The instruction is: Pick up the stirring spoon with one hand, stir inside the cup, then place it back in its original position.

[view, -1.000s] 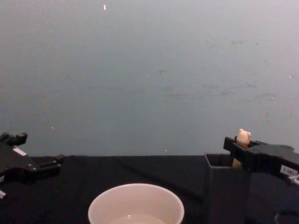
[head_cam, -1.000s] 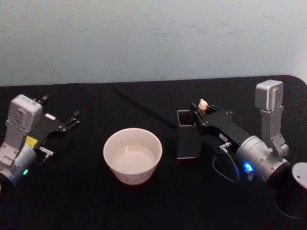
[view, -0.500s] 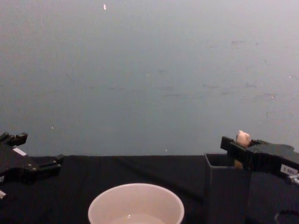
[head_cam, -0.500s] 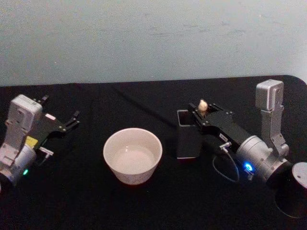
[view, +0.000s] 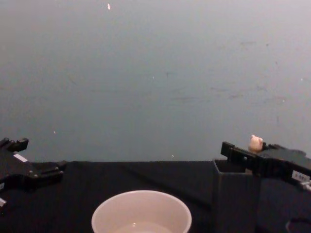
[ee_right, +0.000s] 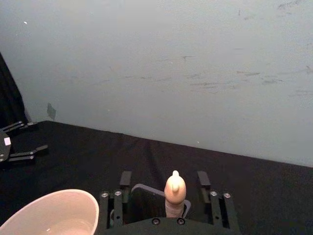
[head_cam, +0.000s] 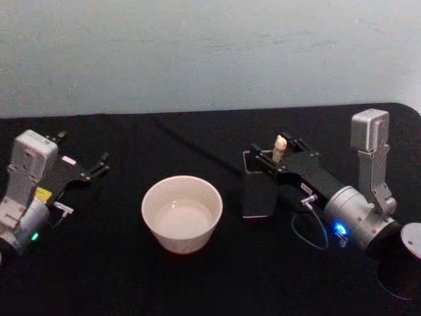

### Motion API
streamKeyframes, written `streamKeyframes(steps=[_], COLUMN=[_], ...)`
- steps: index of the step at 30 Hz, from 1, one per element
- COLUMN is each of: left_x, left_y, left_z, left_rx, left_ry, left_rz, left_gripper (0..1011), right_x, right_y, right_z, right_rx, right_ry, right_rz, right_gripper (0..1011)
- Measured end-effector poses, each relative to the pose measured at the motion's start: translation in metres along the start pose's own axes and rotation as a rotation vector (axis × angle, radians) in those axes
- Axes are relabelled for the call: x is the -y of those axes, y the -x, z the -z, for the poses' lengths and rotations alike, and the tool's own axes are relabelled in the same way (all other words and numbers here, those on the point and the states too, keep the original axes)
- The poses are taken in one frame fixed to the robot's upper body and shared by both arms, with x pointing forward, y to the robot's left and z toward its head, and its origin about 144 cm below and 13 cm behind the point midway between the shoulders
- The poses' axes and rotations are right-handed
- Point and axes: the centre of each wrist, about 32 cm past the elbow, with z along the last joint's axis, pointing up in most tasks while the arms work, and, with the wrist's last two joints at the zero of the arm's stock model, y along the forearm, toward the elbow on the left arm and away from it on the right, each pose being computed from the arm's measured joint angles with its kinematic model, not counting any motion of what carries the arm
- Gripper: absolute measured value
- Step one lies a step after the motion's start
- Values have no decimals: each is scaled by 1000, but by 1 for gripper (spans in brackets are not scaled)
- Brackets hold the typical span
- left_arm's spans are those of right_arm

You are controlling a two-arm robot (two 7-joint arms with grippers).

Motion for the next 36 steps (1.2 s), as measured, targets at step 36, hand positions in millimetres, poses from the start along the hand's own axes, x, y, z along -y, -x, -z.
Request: streamKeyframes(steps=[36], left_x=[0], left_y=[0], left_z=[0], left_rx=[0], left_ry=[0], left_rz=[0], left_gripper=[1001], right_x=[5], right_y=[-39], right_z=[10], right_rx=[163], right_ry=[2], right_rz=[283], right_gripper=[1002])
